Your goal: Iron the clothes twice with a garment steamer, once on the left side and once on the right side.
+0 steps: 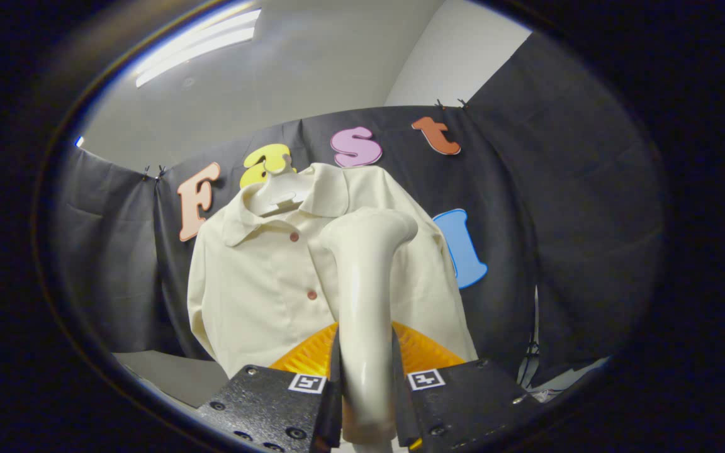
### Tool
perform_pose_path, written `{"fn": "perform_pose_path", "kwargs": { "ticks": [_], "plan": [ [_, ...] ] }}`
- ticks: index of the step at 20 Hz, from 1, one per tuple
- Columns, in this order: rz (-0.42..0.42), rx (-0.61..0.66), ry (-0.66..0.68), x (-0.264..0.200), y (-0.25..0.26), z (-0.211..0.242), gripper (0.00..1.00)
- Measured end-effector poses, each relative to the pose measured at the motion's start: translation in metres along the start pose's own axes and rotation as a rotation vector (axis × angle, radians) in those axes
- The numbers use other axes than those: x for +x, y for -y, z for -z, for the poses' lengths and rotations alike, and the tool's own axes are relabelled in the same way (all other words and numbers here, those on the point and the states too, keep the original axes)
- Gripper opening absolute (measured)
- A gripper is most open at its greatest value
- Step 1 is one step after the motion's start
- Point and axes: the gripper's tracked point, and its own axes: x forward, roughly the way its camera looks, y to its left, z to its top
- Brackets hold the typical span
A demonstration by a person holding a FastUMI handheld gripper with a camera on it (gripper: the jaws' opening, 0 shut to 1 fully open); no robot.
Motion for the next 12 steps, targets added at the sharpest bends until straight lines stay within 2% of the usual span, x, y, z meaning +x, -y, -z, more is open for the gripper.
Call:
{"fn": "perform_pose_path", "kwargs": {
  "ticks": [6, 12],
  "plan": [
    [0.000, -0.034, -0.003, 0.043, -0.005, -0.006, 0.33],
    [-0.014, 0.003, -0.024, 0.047, 0.004, 0.024, 0.33]
  ]
}}
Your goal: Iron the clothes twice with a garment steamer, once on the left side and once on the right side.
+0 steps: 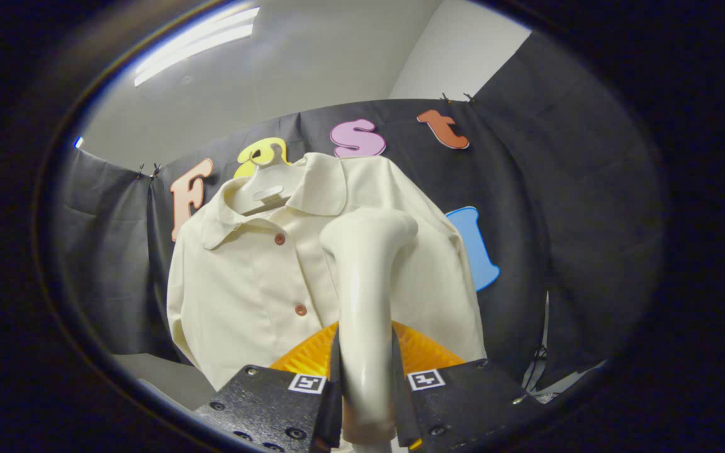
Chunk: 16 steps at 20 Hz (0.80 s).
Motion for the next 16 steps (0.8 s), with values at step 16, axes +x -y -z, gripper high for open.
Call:
{"fn": "perform_pose_path", "kwargs": {
  "ticks": [16],
  "plan": [
    [0.051, 0.130, -0.107, -0.055, 0.056, 0.136, 0.33]
  ]
}}
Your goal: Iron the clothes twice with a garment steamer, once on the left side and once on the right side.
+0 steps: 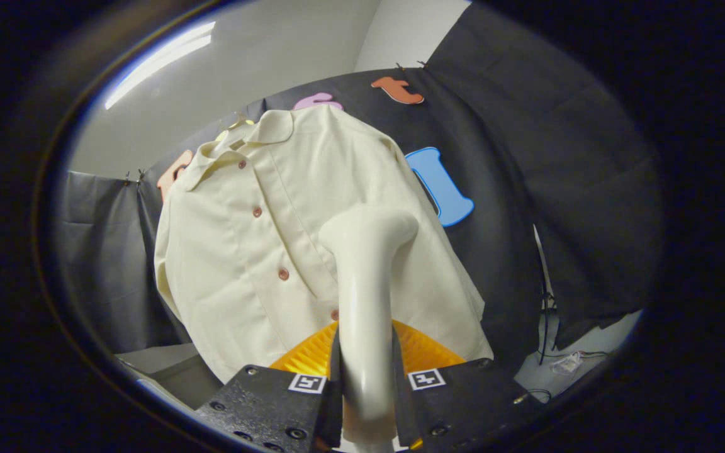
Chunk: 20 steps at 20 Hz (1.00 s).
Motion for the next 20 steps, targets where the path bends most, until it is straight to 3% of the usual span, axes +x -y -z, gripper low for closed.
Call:
{"fn": "perform_pose_path", "kwargs": {
  "ticks": [20],
  "plan": [
    [0.096, 0.111, -0.138, -0.057, 0.062, 0.129, 0.33]
  ]
}}
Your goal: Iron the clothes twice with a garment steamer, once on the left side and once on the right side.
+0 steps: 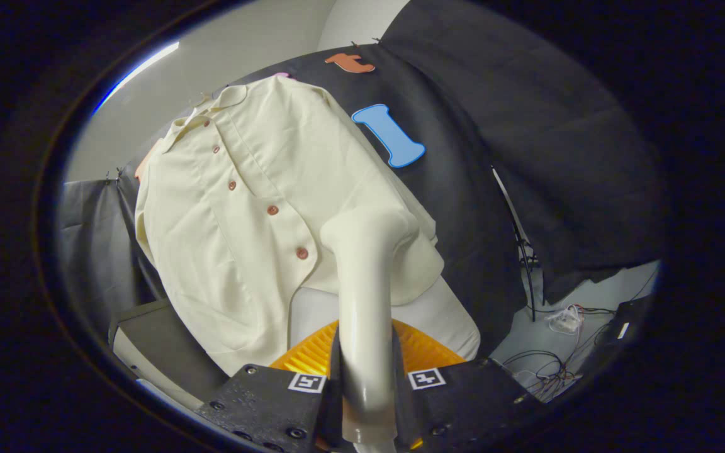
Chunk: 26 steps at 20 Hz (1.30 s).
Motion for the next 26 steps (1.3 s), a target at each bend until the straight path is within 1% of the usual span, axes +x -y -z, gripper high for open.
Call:
{"fn": "perform_pose_path", "kwargs": {
  "ticks": [4, 7, 10, 12, 14, 20, 26],
  "plan": [
    [0.009, 0.043, -0.018, -0.007, 0.004, 0.022, 0.33],
    [0.020, 0.048, -0.034, -0.015, 0.005, 0.037, 0.33],
    [0.014, 0.057, -0.041, -0.034, -0.002, 0.046, 0.33],
    [-0.002, 0.060, -0.044, -0.050, -0.015, 0.050, 0.33],
    [-0.026, 0.046, -0.039, -0.068, -0.035, 0.048, 0.33],
    [-0.085, -0.058, -0.014, -0.125, -0.108, 0.043, 0.33],
    [-0.211, -0.145, 0.046, -0.190, -0.224, 0.024, 0.33]
  ]
}}
